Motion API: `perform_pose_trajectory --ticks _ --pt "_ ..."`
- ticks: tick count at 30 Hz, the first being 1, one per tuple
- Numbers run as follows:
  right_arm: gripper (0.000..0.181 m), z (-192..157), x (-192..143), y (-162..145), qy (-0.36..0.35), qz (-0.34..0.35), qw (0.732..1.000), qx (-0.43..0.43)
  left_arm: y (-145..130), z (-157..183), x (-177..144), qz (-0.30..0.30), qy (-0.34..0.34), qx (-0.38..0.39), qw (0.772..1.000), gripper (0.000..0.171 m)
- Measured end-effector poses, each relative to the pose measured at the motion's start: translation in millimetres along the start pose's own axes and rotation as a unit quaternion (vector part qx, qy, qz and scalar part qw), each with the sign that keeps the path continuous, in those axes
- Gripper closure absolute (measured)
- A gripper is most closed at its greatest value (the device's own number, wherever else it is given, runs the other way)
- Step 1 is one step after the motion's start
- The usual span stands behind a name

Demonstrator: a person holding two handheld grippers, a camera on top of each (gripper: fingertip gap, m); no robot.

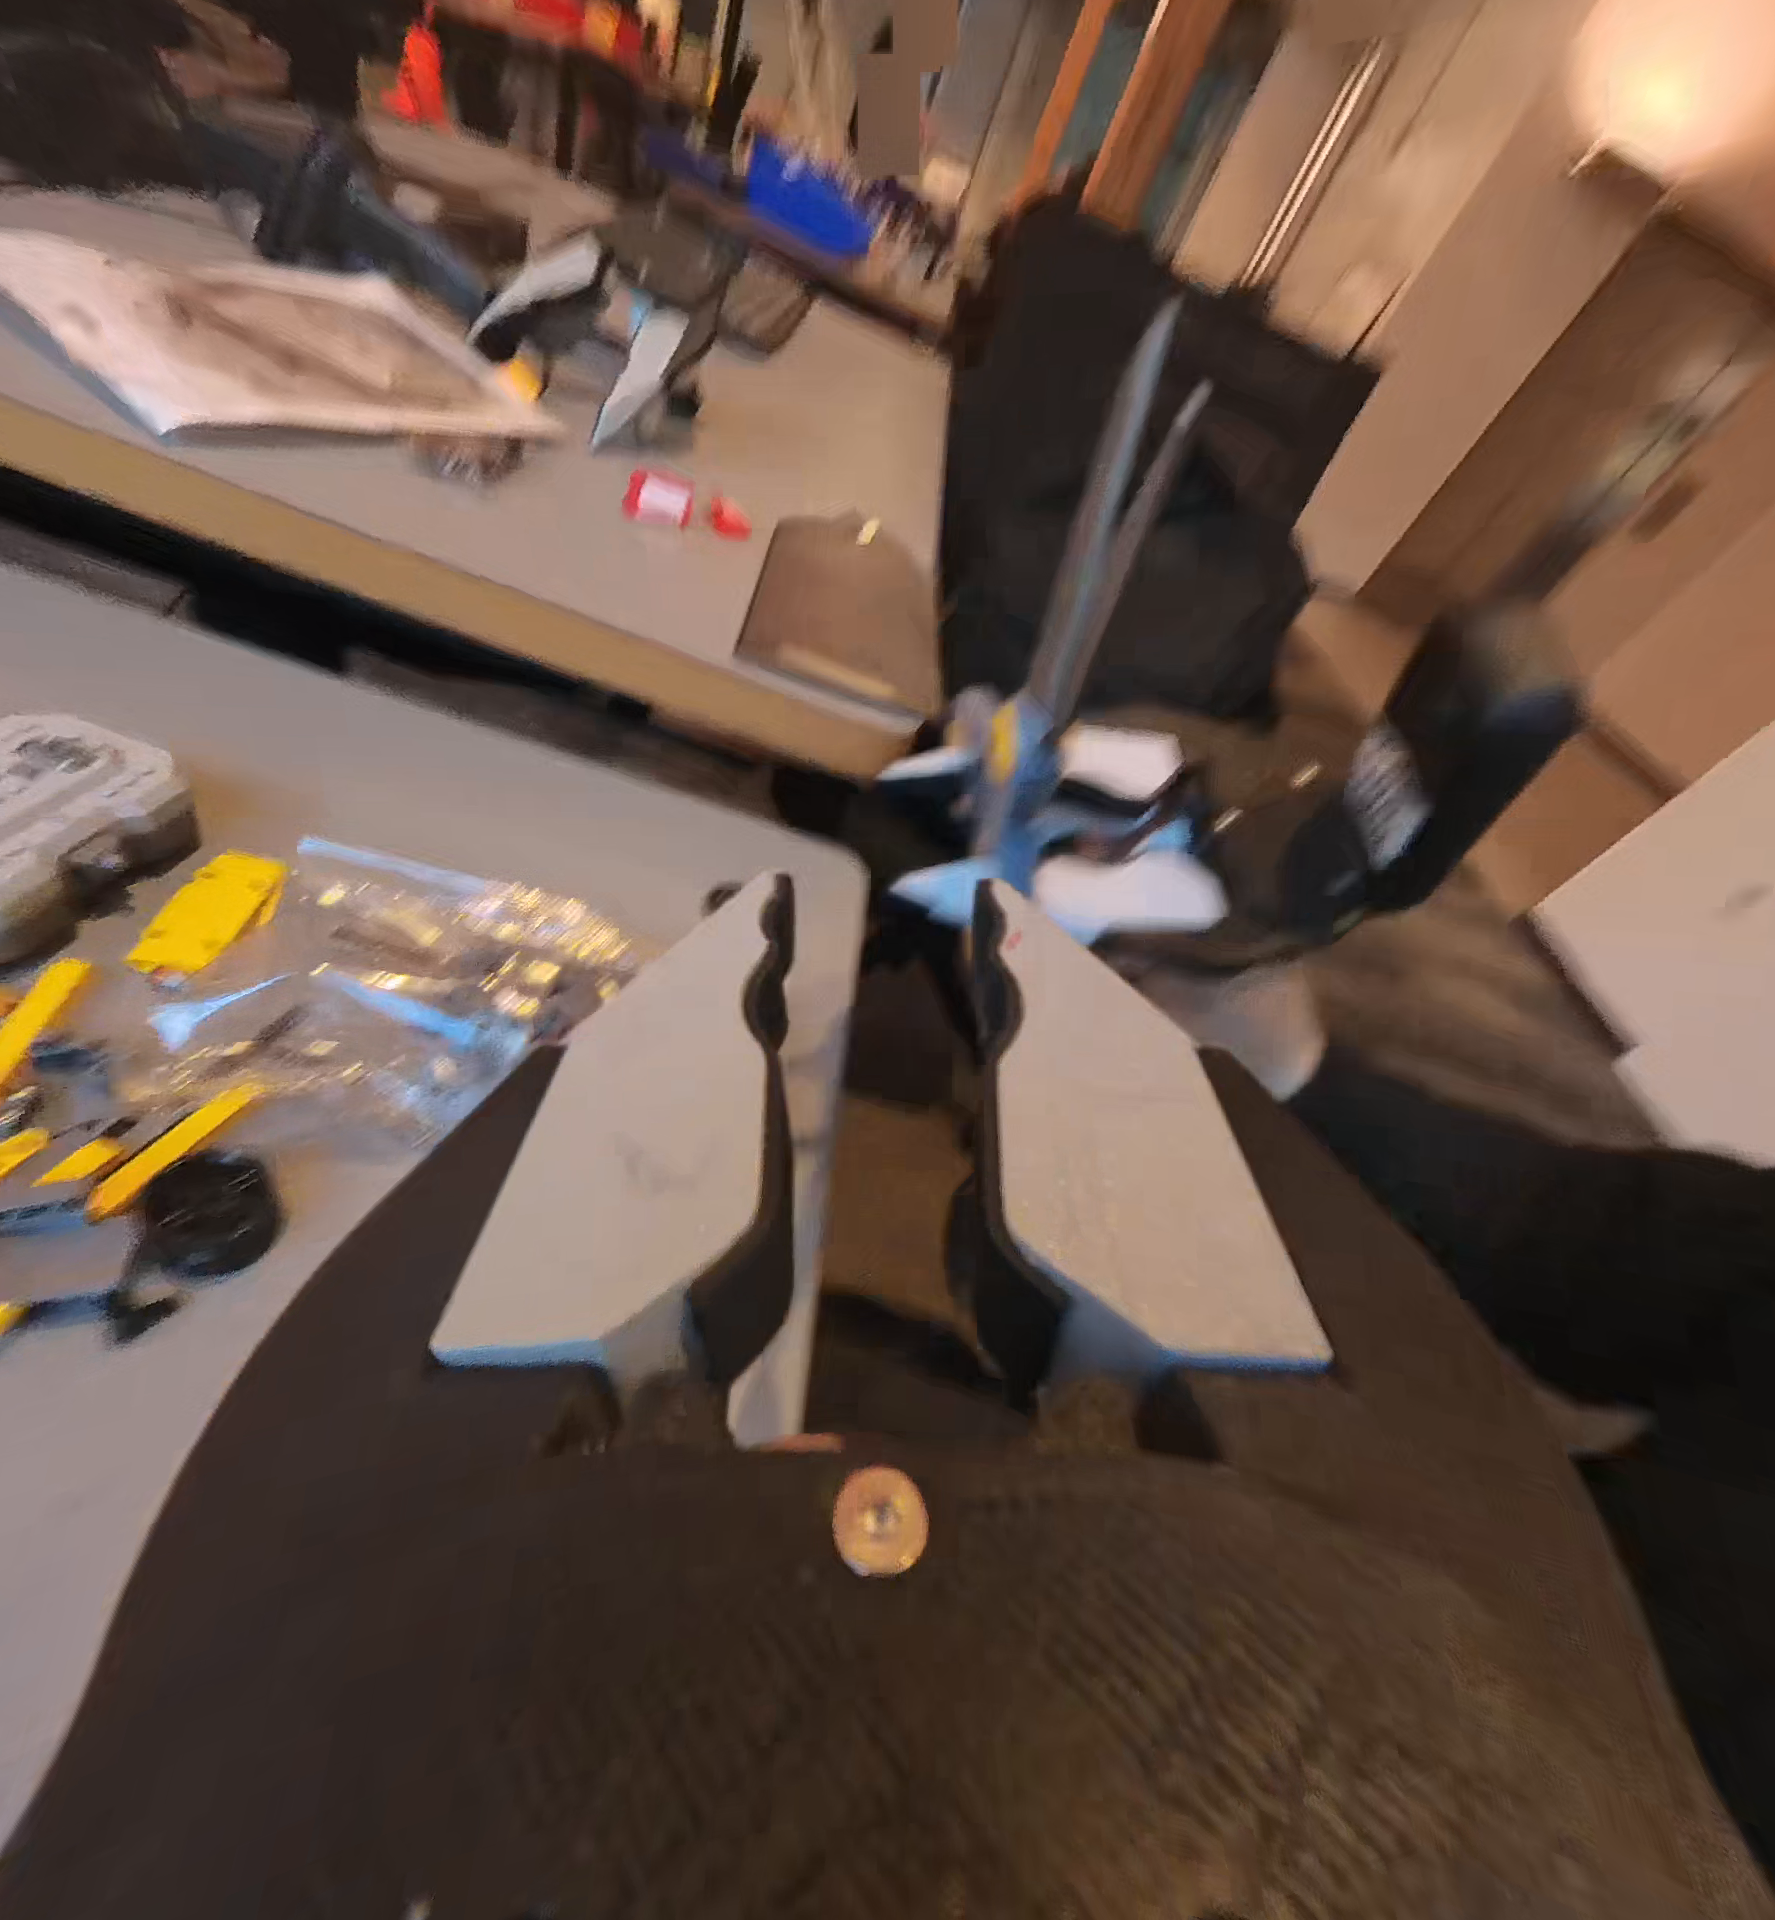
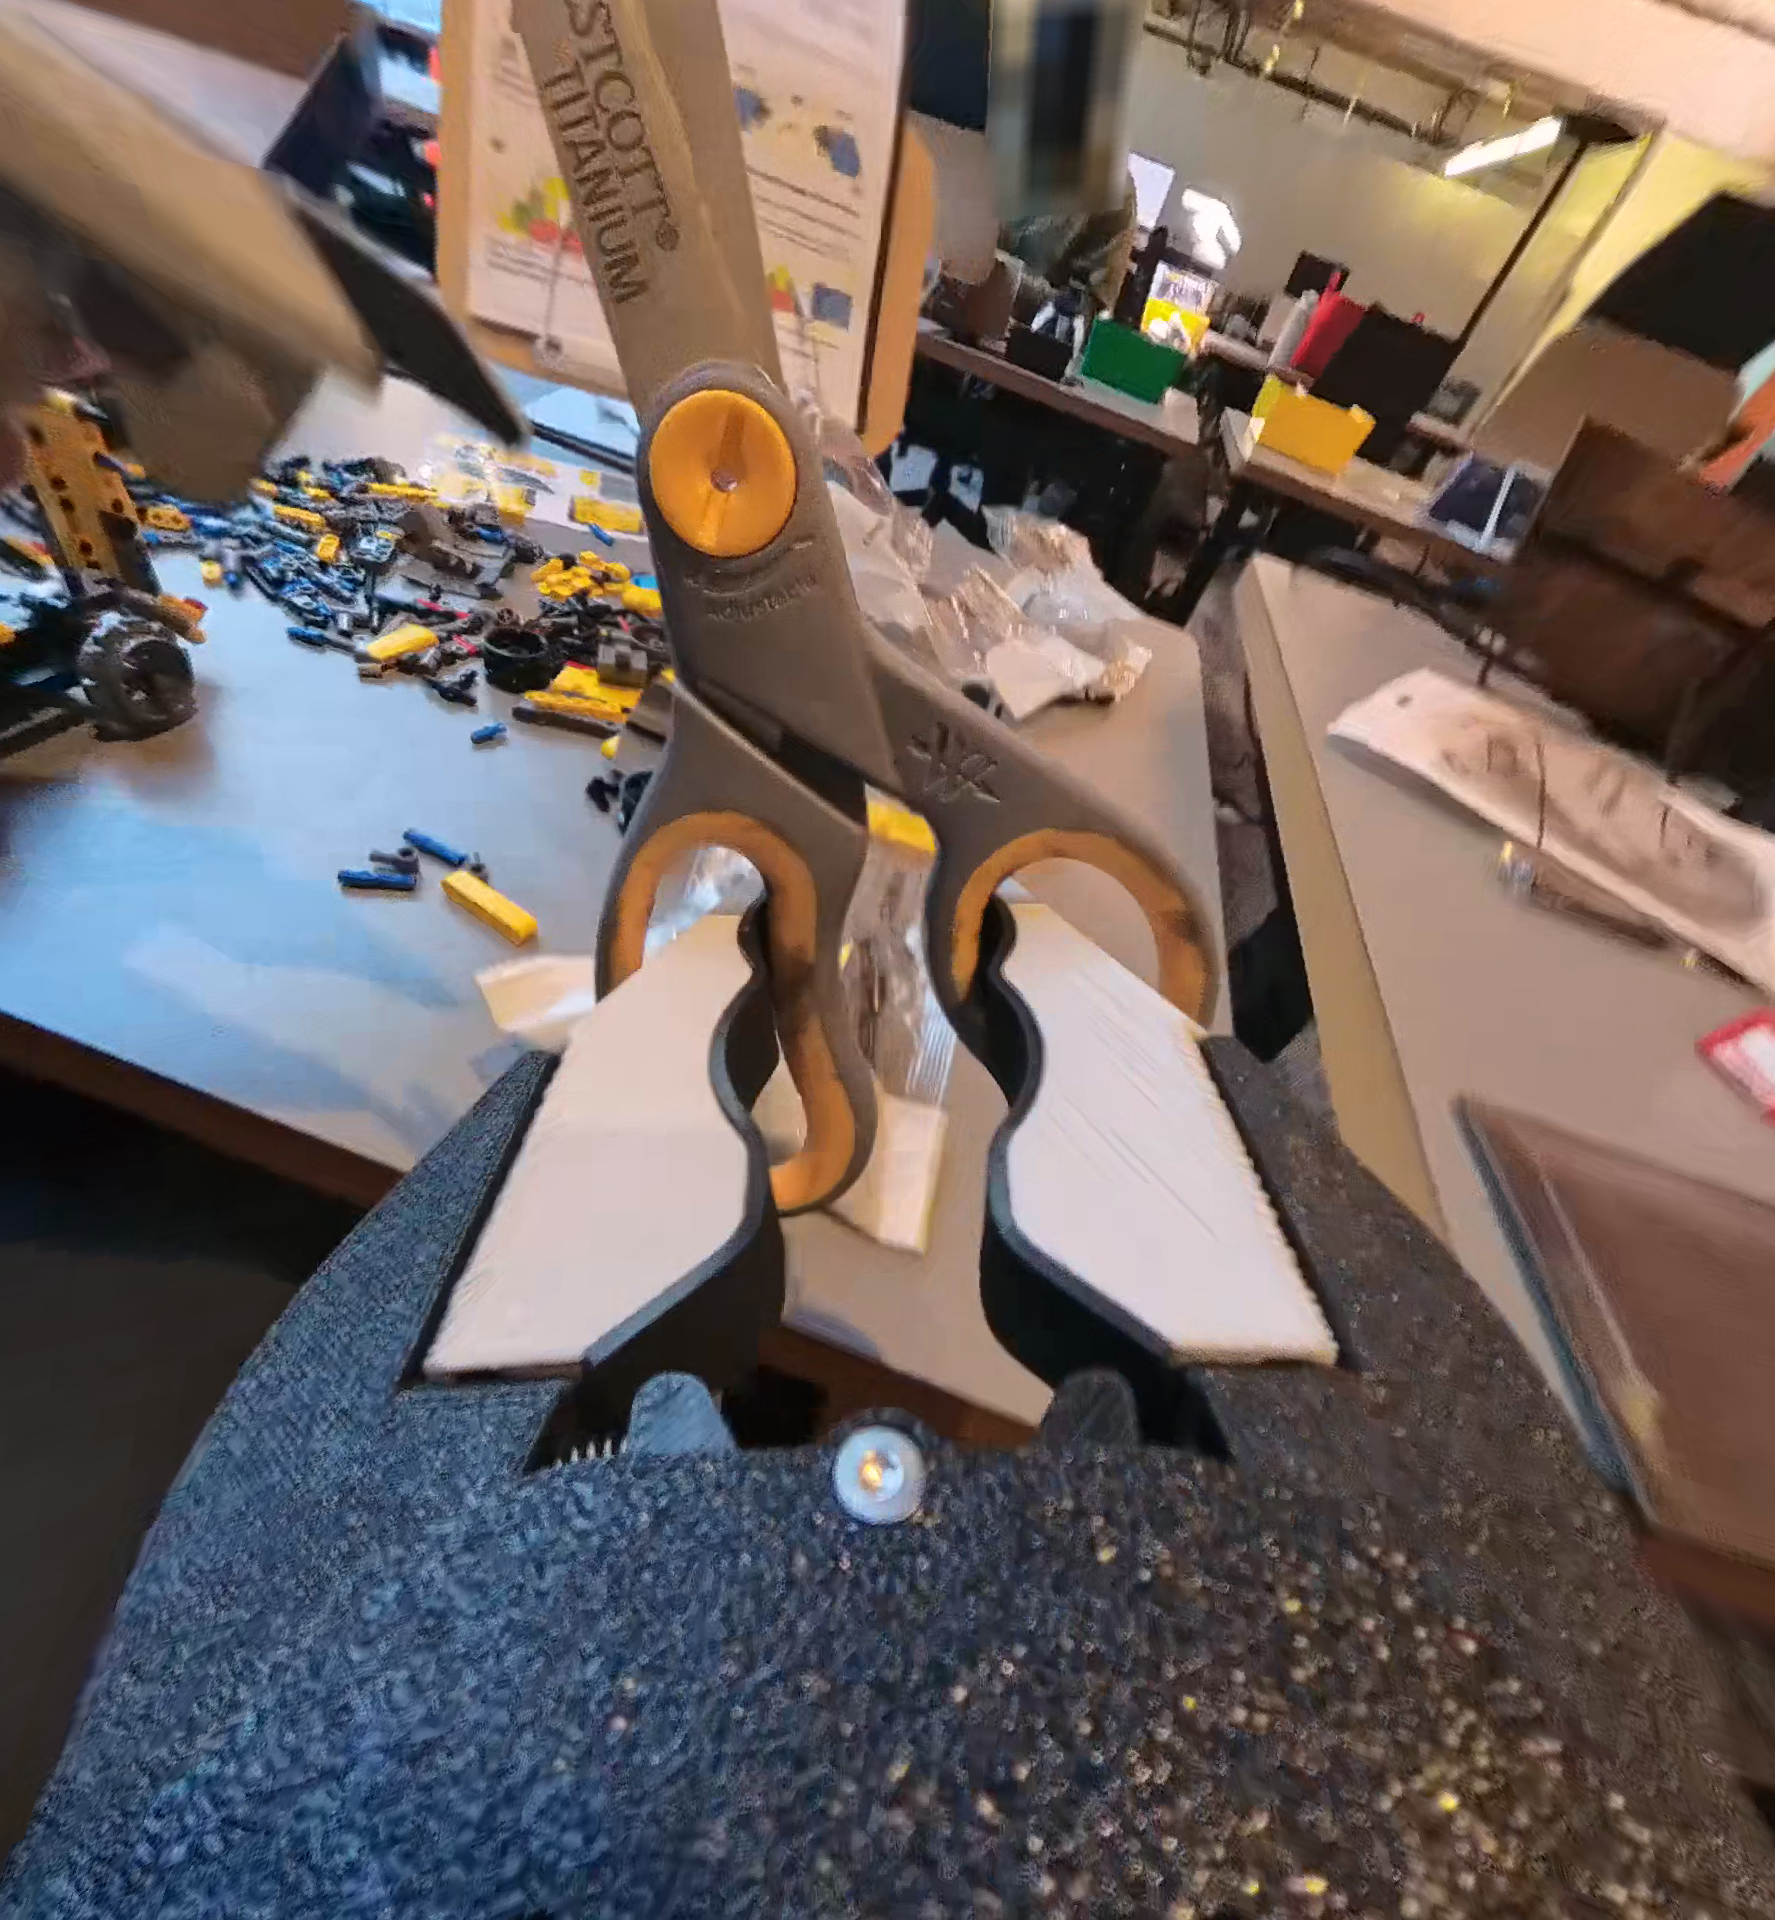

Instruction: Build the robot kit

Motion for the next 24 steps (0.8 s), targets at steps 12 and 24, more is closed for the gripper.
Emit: perform_pose_trajectory --ticks 12,24 --pt "0.147 41 -38 -64 0.066 -0.02 0.988 0.139 -45 -77 54 -0.211 0.155 0.107 0.959 0.097" --pt "0.147 30 -29 -74 0.119 -0.02 0.983 0.14 -58 -192 43 -0.291 0.074 -0.326 0.896 0.102"
Point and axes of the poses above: each gripper's, where its closed fingertips meet, x out along the fingers, y out of its top, z = x × y across the jaws, the point moved 7 cm from there along -x, back along the fingers, and after that the axes turned 9 degrees about x, right-handed, at the moved point
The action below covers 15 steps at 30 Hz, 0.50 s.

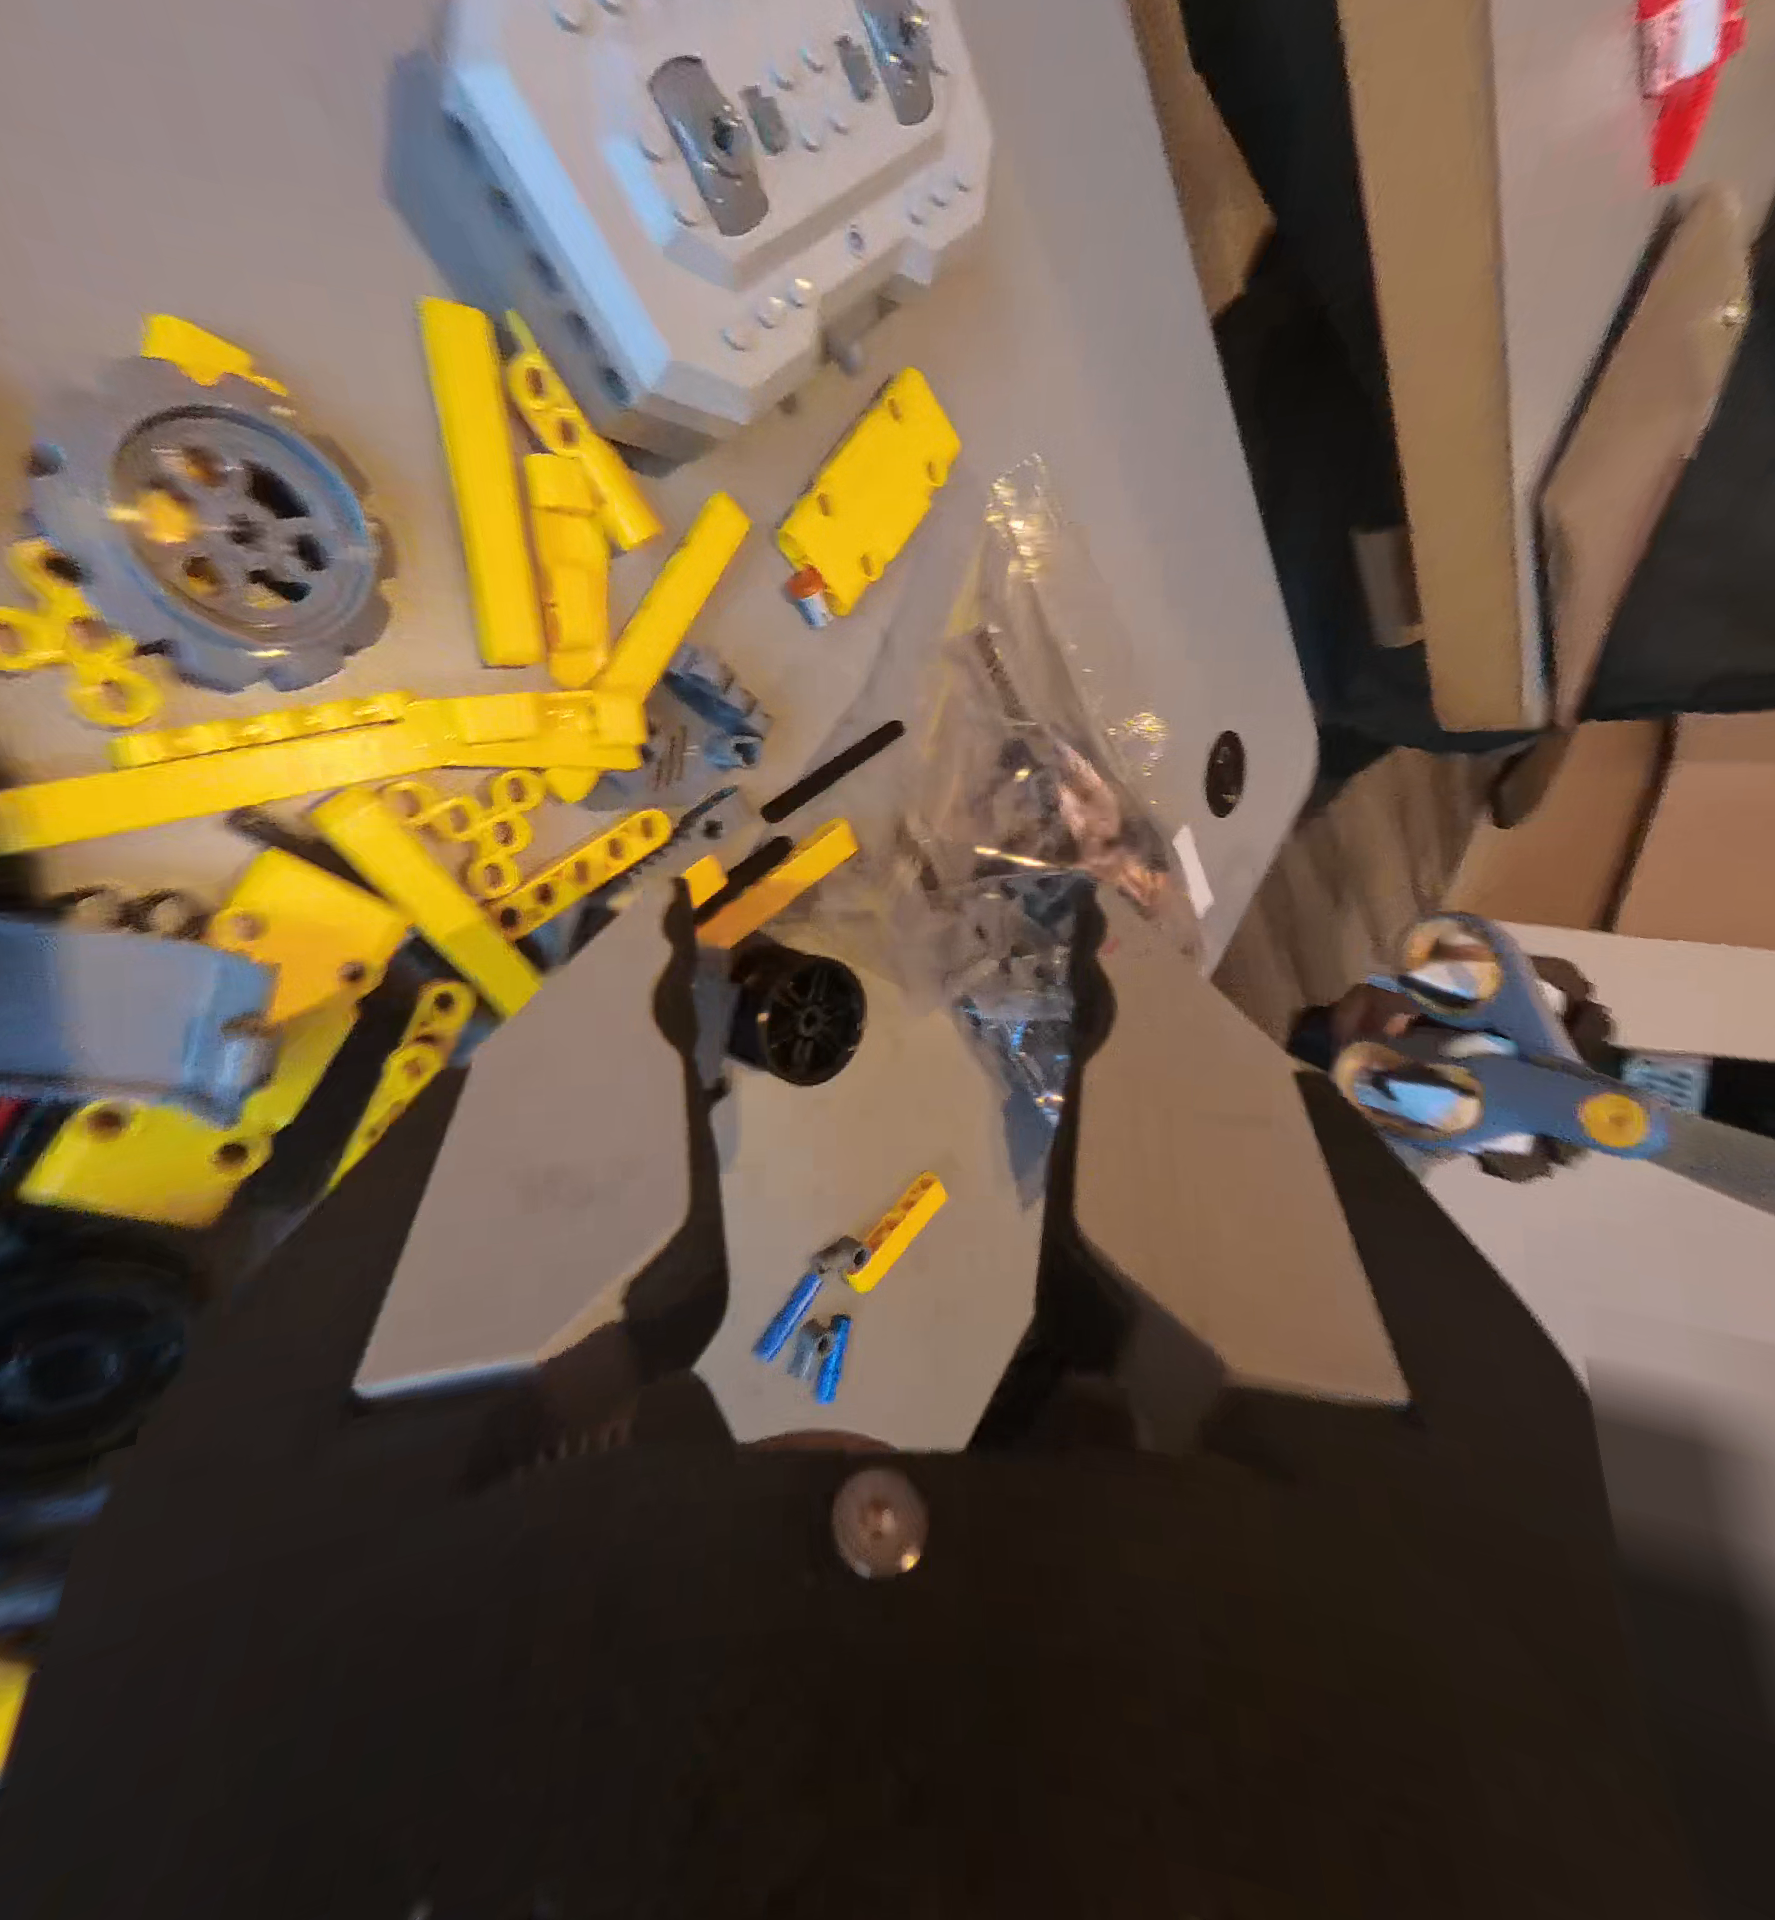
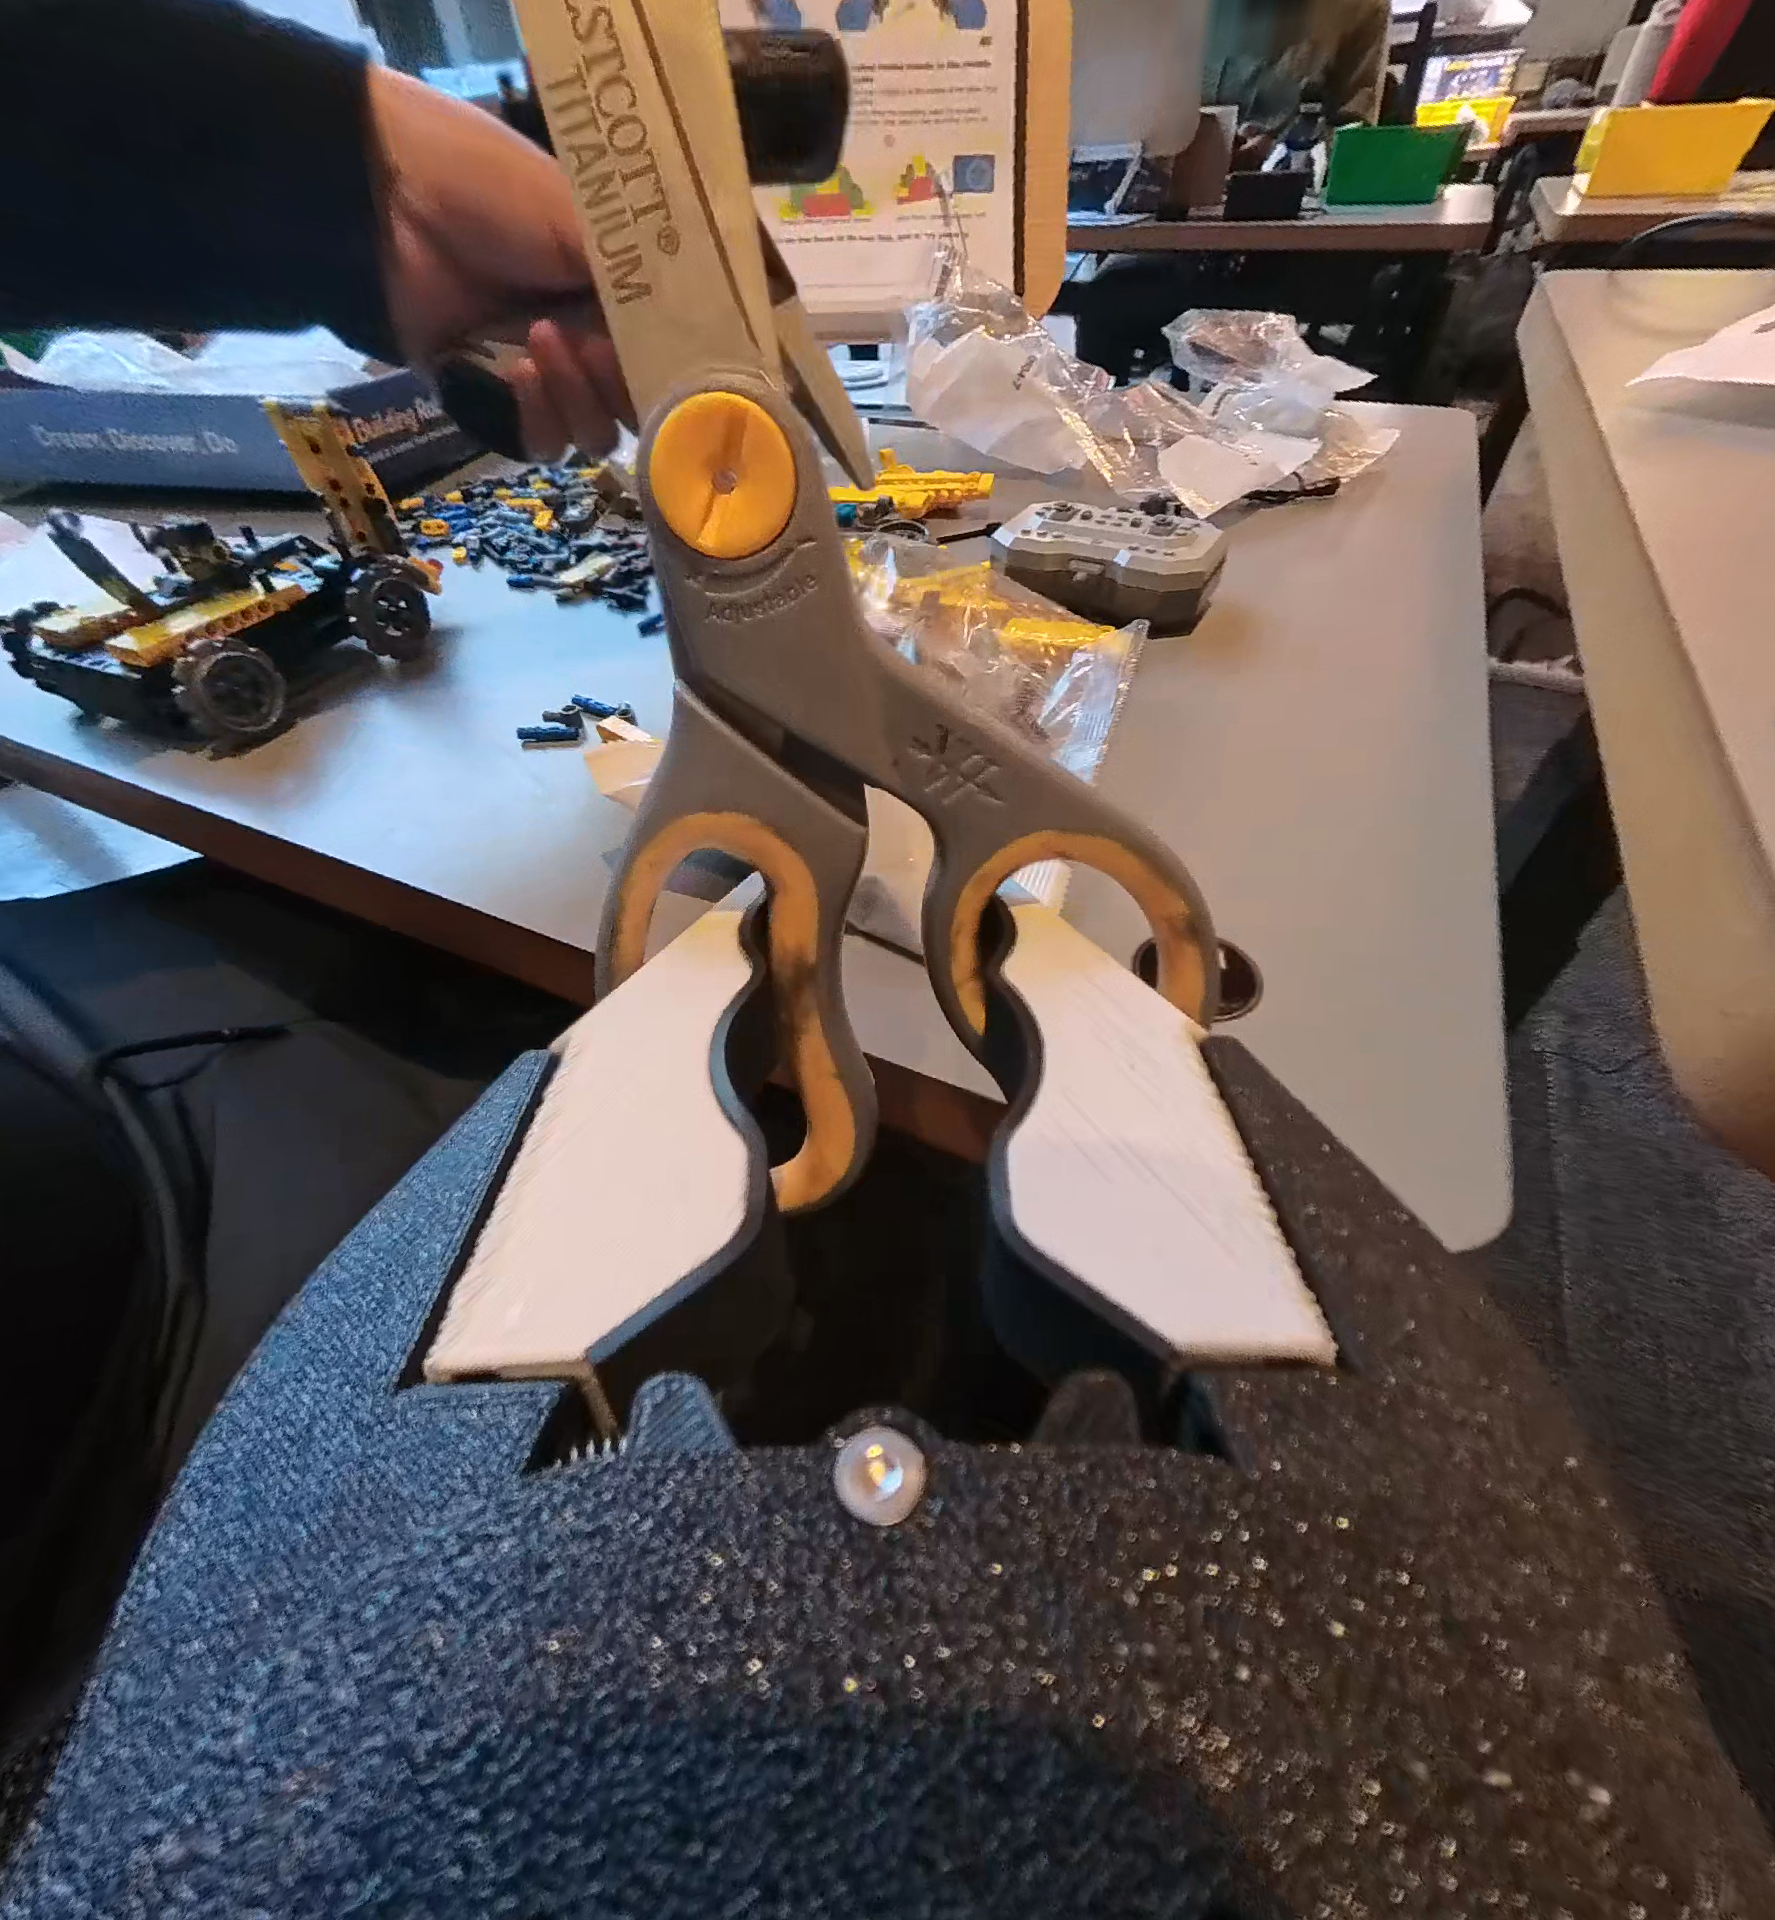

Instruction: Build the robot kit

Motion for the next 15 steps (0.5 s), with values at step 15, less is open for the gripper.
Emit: perform_pose_trajectory --ticks 15 --pt "0.147 12 -14 -11 0.058 -0.051 0.997 0.028 -11 103 -40 0.039 -0.036 0.326 0.944 0.171"
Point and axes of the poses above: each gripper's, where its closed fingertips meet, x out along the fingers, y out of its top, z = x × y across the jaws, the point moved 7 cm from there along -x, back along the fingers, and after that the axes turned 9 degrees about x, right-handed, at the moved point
